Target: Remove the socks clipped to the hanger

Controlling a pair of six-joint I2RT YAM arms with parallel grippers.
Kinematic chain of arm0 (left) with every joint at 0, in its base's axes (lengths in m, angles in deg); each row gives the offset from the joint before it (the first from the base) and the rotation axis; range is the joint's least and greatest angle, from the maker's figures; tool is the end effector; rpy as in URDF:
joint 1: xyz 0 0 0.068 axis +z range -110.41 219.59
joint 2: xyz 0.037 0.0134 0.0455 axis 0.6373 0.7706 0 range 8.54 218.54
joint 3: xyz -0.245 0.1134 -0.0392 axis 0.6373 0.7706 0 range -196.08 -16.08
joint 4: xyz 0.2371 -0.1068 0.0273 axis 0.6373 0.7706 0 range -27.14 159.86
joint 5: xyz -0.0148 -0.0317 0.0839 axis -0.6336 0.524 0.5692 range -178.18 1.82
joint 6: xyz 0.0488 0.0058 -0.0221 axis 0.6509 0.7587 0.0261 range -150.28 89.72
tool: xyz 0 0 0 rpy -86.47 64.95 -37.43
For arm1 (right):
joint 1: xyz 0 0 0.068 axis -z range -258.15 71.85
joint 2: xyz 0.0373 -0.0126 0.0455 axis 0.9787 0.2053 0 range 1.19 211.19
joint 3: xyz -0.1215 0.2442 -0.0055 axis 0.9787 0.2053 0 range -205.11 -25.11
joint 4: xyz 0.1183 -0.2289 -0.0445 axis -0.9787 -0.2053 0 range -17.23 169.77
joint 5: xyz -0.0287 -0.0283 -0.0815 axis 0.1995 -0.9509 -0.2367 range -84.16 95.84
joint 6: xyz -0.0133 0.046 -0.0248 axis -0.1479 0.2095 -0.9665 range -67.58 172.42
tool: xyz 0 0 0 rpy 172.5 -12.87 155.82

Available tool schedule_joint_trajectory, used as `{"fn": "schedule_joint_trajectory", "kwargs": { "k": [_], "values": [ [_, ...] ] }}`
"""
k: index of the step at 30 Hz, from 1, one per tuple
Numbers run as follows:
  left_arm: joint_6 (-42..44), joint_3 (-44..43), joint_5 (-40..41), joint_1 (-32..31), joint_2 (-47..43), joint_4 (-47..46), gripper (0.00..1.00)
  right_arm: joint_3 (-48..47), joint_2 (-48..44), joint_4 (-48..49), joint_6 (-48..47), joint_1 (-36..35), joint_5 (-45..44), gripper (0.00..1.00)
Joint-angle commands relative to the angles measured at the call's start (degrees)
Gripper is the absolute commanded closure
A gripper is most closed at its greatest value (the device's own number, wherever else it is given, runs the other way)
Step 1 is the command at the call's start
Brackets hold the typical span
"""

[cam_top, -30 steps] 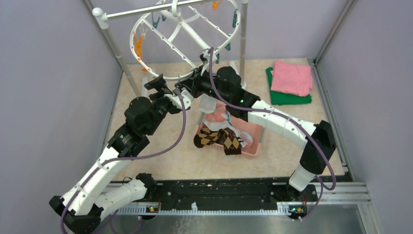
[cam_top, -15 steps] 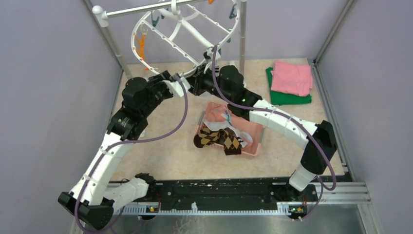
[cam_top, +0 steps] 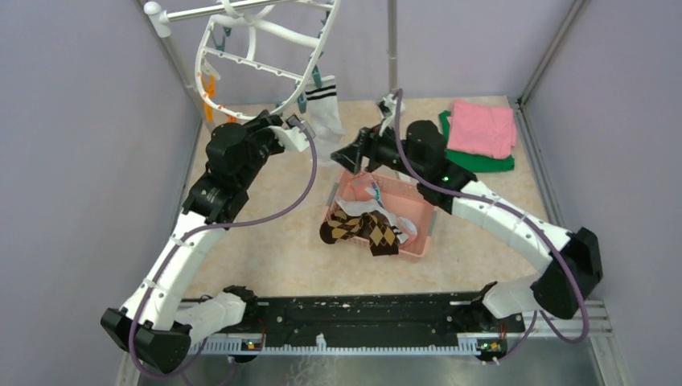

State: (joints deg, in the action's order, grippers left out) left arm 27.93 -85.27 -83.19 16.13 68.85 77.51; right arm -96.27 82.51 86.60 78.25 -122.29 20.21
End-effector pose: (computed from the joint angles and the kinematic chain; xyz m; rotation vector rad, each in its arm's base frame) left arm 0.2131 -0.0890 0.4289 1.0595 1.3281 0.5288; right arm 0.2379 0.2433 0.3840 -0.4815 1.6858 1.1215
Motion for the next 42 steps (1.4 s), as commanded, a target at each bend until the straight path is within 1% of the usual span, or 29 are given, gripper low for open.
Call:
{"fn": "schedule_joint_trajectory", "kwargs": {
  "k": [1, 4, 6, 8, 10, 13, 16, 18, 20, 21, 22, 23, 24, 26, 27, 28, 31, 33, 34, 38, 40, 42],
  "values": [
    [0.6, 0.1, 4.2, 0.9, -2.6, -12.2, 0.79, 6.6, -9.0, -0.6, -3.8, 4.3, -2.8, 0.29],
    [1.8, 1.2, 3.9, 0.9, -3.4, -14.2, 0.72, 7.2, -8.9, 1.7, -6.7, 6.5, -2.4, 0.2],
    [1.8, 1.0, 3.7, 0.9, -3.6, -14.2, 0.7, 4.7, -5.9, 3.3, -8.3, 7.9, 0.8, 0.17],
    [1.7, 0.5, 3.1, 0.9, -4.1, -13.2, 0.68, 0.9, -1.3, 5.9, -10.1, 9.1, 5.9, 0.17],
    [1.6, 0.4, 1.9, 0.9, -4.8, -12.0, 0.66, -4.7, 4.2, 7.3, -12.5, 9.7, 11.6, 0.17],
    [1.8, 0.7, 0.6, 0.9, -6.0, -11.2, 0.61, -16.2, 13.7, 5.0, -17.1, 10.0, 17.3, 0.16],
    [1.8, 0.6, 0.5, 0.9, -6.5, -10.4, 0.6, -24.1, 19.8, 4.1, -20.1, 10.1, 23.2, 0.15],
    [2.0, 0.7, 1.1, 0.9, -6.6, -10.5, 0.58, -28.6, 23.6, 3.6, -21.3, 10.1, 23.8, 0.15],
    [2.1, 0.7, 1.3, 0.9, -6.8, -10.5, 0.55, -32.9, 26.5, 3.6, -20.6, 10.3, 24.3, 0.17],
    [2.1, 0.7, 1.4, 0.9, -6.9, -10.5, 0.5, -34.0, 27.4, 4.9, -19.7, 10.5, 24.6, 0.21],
    [1.9, 0.8, 1.5, 0.9, -7.0, -10.5, 0.44, -34.5, 28.1, 6.6, -18.6, 10.5, 25.3, 0.28],
    [1.9, 0.9, 1.5, 0.9, -7.1, -10.5, 0.38, -34.8, 28.5, 8.2, -17.5, 10.4, 26.0, 0.39],
    [1.6, 0.9, 1.5, 0.9, -7.4, -10.3, 0.29, -35.0, 28.8, 9.6, -16.2, 10.4, 26.6, 0.54],
    [-0.4, 0.2, 0.9, 0.9, -8.0, -8.9, 0.05, -34.0, 28.7, 11.4, -14.2, 10.4, 27.3, 0.8],
    [-2.8, -0.5, -0.2, 0.9, -8.6, -7.3, 0.02, -32.3, 28.0, 12.3, -13.6, 10.3, 27.1, 0.9],
    [-4.9, -1.6, -2.4, 0.9, -9.3, -5.0, 0.01, -29.7, 26.6, 13.4, -13.3, 10.1, 26.3, 0.96],
    [-10.5, -3.6, -13.4, 0.9, -12.7, 2.1, 0.01, -23.7, 23.1, 17.1, -13.0, 9.5, 23.6, 0.98],
    [-13.5, -4.5, -21.0, 0.9, -14.2, 6.3, 0.01, -21.9, 21.5, 17.6, -13.0, 8.6, 22.1, 0.98],
    [-14.8, -5.1, -23.4, 0.9, -14.3, 9.5, 0.01, -21.8, 21.0, 17.0, -13.4, 7.9, 21.2, 0.98],
    [-20.0, -5.3, -25.2, 0.9, -13.6, 15.1, 0.01, -22.7, 19.9, 13.1, -13.1, 4.1, 14.9, 0.97],
    [-21.7, -4.4, -25.8, 0.9, -13.7, 16.0, 0.01, -22.0, 19.3, 13.4, -12.7, 2.4, 12.6, 0.96],
    [-22.8, -3.4, -26.5, 0.9, -14.0, 16.3, 0.01, -21.0, 18.7, 15.1, -12.1, 0.5, 10.8, 0.92]
  ]
}}
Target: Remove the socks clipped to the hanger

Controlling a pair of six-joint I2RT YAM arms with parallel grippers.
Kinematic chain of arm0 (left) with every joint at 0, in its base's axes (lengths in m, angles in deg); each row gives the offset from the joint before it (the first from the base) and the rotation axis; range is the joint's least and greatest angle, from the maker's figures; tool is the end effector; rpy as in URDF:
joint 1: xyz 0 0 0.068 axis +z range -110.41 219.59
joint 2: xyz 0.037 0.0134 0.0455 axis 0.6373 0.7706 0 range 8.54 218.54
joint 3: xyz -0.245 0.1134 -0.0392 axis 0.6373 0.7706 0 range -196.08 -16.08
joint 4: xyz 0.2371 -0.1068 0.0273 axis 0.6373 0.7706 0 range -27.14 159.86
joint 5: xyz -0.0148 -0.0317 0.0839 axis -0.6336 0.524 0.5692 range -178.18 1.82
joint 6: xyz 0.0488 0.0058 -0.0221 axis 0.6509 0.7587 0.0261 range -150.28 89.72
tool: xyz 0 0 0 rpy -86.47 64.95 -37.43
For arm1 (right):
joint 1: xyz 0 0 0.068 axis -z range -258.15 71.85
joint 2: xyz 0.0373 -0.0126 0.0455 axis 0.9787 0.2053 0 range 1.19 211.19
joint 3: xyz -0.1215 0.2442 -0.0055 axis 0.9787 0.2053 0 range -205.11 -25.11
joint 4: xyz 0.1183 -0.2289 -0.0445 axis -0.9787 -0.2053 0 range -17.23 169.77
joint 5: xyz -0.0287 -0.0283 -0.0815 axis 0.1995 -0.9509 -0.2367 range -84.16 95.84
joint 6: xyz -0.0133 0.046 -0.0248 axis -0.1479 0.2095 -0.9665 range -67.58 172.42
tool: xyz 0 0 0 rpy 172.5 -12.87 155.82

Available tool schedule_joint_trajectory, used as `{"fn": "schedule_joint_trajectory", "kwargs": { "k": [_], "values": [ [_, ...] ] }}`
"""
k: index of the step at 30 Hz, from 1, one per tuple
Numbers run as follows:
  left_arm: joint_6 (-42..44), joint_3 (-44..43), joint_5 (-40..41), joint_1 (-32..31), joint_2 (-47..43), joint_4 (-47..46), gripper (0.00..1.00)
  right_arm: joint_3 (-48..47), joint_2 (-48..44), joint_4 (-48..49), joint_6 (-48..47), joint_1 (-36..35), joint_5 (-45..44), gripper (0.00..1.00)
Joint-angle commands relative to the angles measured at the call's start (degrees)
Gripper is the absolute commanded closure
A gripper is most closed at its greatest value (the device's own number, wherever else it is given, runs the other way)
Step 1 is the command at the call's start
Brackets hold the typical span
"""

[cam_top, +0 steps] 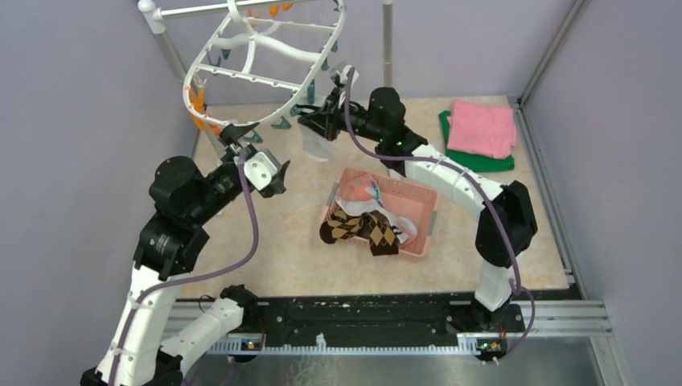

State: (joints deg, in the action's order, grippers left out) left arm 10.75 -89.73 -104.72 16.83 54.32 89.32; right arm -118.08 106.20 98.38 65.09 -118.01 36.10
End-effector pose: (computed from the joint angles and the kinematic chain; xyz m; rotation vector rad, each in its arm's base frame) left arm 0.1183 -0.0605 0.4730 1.0023 1.1791 0.0294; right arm 0.3297 0.2987 0.3880 -0.7992 1.3585 1.1143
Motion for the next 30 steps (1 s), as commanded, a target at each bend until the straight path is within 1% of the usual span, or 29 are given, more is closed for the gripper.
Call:
{"fn": "schedule_joint_trajectory", "kwargs": {
  "k": [1, 4, 8, 13, 16, 17, 19, 24, 26, 30],
  "values": [
    [-5.9, 1.3, -5.3, 0.2, 0.6, 4.9, 0.01, 0.9, -5.1, 3.9, 1.2, -4.5, -5.4, 0.92],
    [-6.3, 1.6, -5.7, 0.2, 1.1, 6.1, 0.01, -1.0, -4.2, 2.9, 1.5, -6.1, -7.9, 0.92],
    [-5.0, 3.3, -4.9, 0.2, 1.3, 5.9, 0.01, -2.1, -3.7, 2.0, 2.6, -6.5, -11.1, 0.92],
    [-3.9, 7.4, -3.6, 0.2, 2.2, 5.5, 0.03, -3.2, -2.5, 1.4, 4.0, -6.5, -8.7, 0.92],
    [-3.6, 11.5, -2.0, 0.2, 2.8, 3.0, 0.04, -4.9, -1.2, 0.4, 7.0, -6.5, -6.5, 0.92],
    [-3.4, 12.8, -1.2, 0.2, 3.1, 2.2, 0.02, -4.9, -1.0, 0.5, 8.2, -6.5, -6.2, 0.92],
    [-3.1, 15.2, 0.5, 0.1, 3.7, -0.2, 0.01, -5.0, -1.0, 0.3, 10.1, -6.7, -6.1, 0.92],
    [-5.0, 19.5, 4.8, 0.1, 4.5, -8.7, 0.01, -5.5, -0.9, -0.6, 16.1, -7.2, -6.9, 0.93],
    [-7.1, 20.9, 5.4, 0.1, 3.8, -12.1, 0.01, -5.7, -0.8, -1.1, 18.7, -7.6, -8.1, 0.95],
    [-11.3, 22.7, 1.2, 0.1, 1.2, -15.9, 0.01, -5.8, -0.5, -1.4, 21.1, -9.0, -9.5, 0.95]
  ]
}}
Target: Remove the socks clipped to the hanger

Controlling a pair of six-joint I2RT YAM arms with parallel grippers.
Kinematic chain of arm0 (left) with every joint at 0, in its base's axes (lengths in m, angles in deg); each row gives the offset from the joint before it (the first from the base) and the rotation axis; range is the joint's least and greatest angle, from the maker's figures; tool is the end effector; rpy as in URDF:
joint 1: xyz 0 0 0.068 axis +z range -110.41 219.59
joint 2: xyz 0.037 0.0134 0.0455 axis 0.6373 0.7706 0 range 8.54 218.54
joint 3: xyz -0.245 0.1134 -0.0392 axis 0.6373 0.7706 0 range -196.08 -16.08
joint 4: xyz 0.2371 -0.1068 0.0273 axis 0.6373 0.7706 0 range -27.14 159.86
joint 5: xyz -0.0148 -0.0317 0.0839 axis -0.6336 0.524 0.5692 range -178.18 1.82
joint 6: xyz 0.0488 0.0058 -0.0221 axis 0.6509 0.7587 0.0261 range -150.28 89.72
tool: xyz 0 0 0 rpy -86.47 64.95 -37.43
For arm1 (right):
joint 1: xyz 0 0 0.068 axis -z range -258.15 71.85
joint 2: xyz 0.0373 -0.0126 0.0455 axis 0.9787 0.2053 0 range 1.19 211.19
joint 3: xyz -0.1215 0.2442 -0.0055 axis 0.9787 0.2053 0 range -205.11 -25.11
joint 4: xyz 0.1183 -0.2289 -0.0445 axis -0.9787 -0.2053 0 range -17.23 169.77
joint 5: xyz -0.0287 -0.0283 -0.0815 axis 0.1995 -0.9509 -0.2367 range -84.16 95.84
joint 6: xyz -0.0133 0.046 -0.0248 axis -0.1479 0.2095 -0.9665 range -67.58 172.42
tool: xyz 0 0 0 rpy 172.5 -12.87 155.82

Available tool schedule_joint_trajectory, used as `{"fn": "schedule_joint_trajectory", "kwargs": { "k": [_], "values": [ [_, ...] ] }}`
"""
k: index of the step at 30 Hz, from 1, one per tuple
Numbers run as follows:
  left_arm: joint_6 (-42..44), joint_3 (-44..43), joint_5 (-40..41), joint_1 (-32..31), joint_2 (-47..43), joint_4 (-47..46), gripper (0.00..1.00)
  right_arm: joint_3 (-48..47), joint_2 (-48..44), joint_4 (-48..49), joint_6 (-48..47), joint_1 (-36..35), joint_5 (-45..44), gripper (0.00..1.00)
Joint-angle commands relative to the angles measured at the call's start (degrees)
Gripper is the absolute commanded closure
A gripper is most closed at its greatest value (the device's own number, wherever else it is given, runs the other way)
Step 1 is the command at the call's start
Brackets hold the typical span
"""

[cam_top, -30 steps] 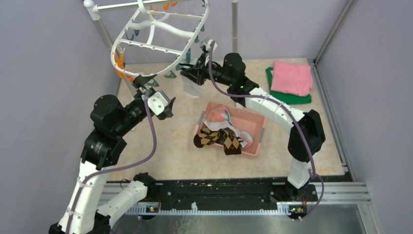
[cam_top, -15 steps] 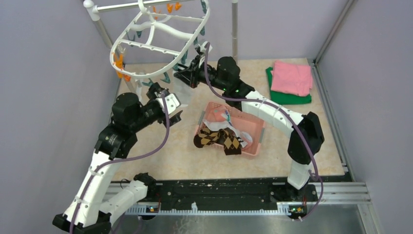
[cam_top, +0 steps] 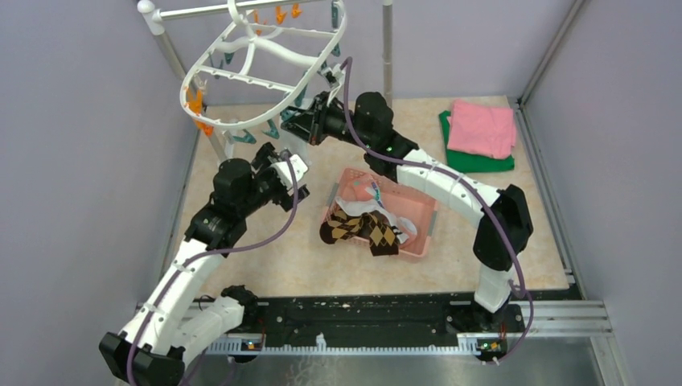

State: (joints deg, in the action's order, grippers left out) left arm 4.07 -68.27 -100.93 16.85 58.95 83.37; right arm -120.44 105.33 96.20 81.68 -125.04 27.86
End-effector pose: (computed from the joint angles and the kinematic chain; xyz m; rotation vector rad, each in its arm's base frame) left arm 0.1794 -0.0836 0.3496 1.0330 1.5831 -0.0728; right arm 0.2922 0.3317 0.4054 -0.5821 1.4891 1.3387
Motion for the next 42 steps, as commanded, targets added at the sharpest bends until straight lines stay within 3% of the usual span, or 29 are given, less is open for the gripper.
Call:
{"fn": "schedule_joint_trajectory", "kwargs": {
  "k": [1, 6, 16, 21, 26, 30, 35, 39, 42],
  "values": [
    [-5.2, 1.7, -3.7, 0.1, -4.0, -10.7, 0.01, -3.5, 0.3, 0.3, 4.8, -2.4, -2.2, 0.95],
    [-6.1, 1.9, -8.6, 0.0, -1.9, -11.1, 0.01, -2.5, 0.8, 1.7, 9.8, -3.6, -3.9, 0.95],
    [-6.1, 1.8, 1.7, 0.0, 0.0, -18.1, 0.01, 0.5, -0.7, 3.8, 18.5, -4.5, -2.9, 0.95],
    [-7.5, 2.2, 1.0, 0.0, -1.3, -19.6, 0.07, 0.6, -0.4, 3.6, 20.2, -4.9, -2.8, 0.94],
    [-6.4, 2.7, 2.8, 0.0, -1.3, -21.8, 0.3, 0.7, -0.2, 3.7, 22.4, -5.3, -0.7, 0.93],
    [-6.1, 2.7, 5.4, 0.0, -1.4, -23.3, 0.61, 3.2, -2.0, 3.7, 22.8, -5.3, -0.5, 0.92],
    [-7.2, 2.3, 7.0, 0.0, -1.5, -22.0, 0.97, 6.1, -4.5, 1.6, 18.8, -5.2, -1.5, 0.84],
    [-9.8, 1.4, 8.0, 0.0, -2.0, -17.7, 1.0, 7.3, -5.7, 0.3, 15.5, -4.2, -0.3, 0.76],
    [-10.4, 1.2, 6.0, 0.0, -3.3, -15.7, 1.0, 8.0, -7.1, -0.7, 12.6, -1.8, 1.4, 0.64]
  ]
}}
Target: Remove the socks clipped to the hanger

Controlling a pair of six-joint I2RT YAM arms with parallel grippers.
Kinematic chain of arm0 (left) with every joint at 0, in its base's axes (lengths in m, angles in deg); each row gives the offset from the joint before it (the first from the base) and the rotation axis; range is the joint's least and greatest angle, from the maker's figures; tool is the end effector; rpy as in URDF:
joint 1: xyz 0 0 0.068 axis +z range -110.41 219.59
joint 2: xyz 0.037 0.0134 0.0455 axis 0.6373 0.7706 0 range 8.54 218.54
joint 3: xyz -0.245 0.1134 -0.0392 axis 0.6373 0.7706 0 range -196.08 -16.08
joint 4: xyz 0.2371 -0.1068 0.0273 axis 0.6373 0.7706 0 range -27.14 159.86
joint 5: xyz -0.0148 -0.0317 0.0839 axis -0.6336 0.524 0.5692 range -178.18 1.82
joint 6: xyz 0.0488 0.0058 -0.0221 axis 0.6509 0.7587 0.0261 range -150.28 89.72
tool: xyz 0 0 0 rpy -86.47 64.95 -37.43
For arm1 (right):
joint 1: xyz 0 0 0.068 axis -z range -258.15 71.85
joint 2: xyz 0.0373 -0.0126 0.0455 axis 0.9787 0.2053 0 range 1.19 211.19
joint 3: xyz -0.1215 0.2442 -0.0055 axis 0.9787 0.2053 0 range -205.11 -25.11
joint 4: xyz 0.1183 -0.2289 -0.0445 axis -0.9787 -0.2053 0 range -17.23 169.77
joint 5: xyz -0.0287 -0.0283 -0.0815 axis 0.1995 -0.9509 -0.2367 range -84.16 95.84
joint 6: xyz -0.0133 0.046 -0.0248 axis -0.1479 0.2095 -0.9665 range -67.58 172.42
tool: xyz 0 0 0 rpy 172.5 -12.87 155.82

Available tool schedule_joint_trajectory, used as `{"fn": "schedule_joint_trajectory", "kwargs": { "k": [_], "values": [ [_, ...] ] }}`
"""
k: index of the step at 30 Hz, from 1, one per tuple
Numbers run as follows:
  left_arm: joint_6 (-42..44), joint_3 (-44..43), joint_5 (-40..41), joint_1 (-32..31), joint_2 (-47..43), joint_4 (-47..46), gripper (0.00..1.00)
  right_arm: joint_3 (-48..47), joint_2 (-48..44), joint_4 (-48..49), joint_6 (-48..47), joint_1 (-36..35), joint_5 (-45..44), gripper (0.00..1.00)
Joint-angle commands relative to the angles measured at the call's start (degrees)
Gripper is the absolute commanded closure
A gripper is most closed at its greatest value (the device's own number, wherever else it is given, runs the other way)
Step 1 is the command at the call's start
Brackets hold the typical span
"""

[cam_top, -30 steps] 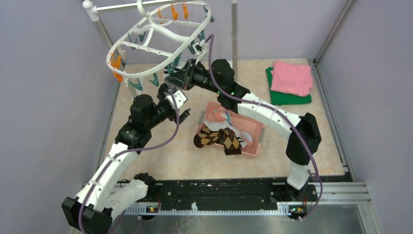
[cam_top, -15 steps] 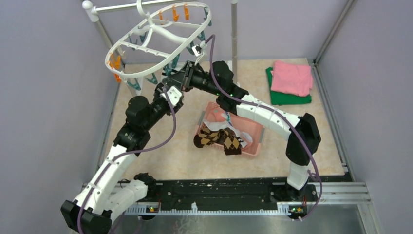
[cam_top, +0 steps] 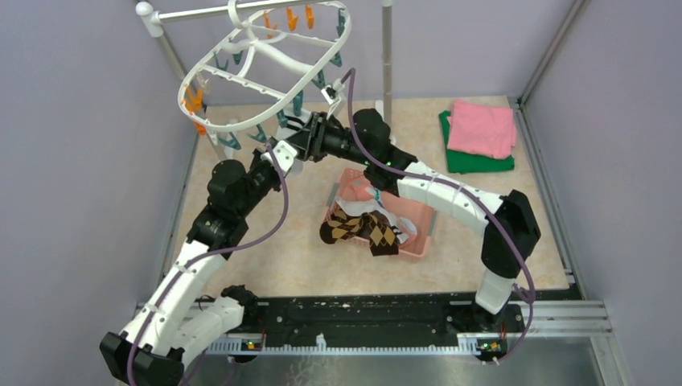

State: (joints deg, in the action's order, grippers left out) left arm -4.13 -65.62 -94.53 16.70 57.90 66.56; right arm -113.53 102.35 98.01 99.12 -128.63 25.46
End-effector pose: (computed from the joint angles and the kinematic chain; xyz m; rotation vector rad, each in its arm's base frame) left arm 0.1846 -0.0821 0.3679 0.7539 1.4478 -0.0467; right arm 0.2646 0.3396 0.3873 -0.3748 1.6673 1.5780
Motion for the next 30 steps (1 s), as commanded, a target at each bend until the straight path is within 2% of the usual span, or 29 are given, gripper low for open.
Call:
{"fn": "schedule_joint_trajectory", "kwargs": {
  "k": [1, 3, 5, 10, 14, 24, 30],
  "values": [
    [-2.3, -1.4, -0.7, 0.2, -2.6, 1.5, 1.0, 1.3, -4.7, -2.9, -6.3, 3.0, 5.2, 0.61],
    [-2.4, -1.9, -0.7, 0.1, -2.9, 2.7, 1.0, 1.2, -6.0, -4.4, -8.9, 6.0, 9.0, 0.55],
    [-2.6, -2.7, -0.6, 0.1, -2.9, 4.0, 1.0, 1.4, -7.2, -4.9, -11.1, 9.0, 13.5, 0.53],
    [-2.8, -3.8, -1.7, 0.2, -3.1, 5.6, 1.0, -2.8, -7.7, -8.8, -20.7, 11.9, 19.0, 0.51],
    [-2.9, -4.4, -1.5, 0.2, -2.8, 6.3, 1.0, -6.6, -5.9, -8.1, -24.6, 12.0, 23.0, 0.52],
    [-3.0, -5.1, -1.5, 0.1, -2.8, 7.4, 1.0, -8.5, -3.3, 4.3, -20.8, 12.3, 22.9, 0.61],
    [-3.1, -5.6, -2.5, 0.2, -3.3, 8.4, 1.0, -11.4, 0.0, 5.8, -20.1, 12.3, 21.7, 0.59]
  ]
}}
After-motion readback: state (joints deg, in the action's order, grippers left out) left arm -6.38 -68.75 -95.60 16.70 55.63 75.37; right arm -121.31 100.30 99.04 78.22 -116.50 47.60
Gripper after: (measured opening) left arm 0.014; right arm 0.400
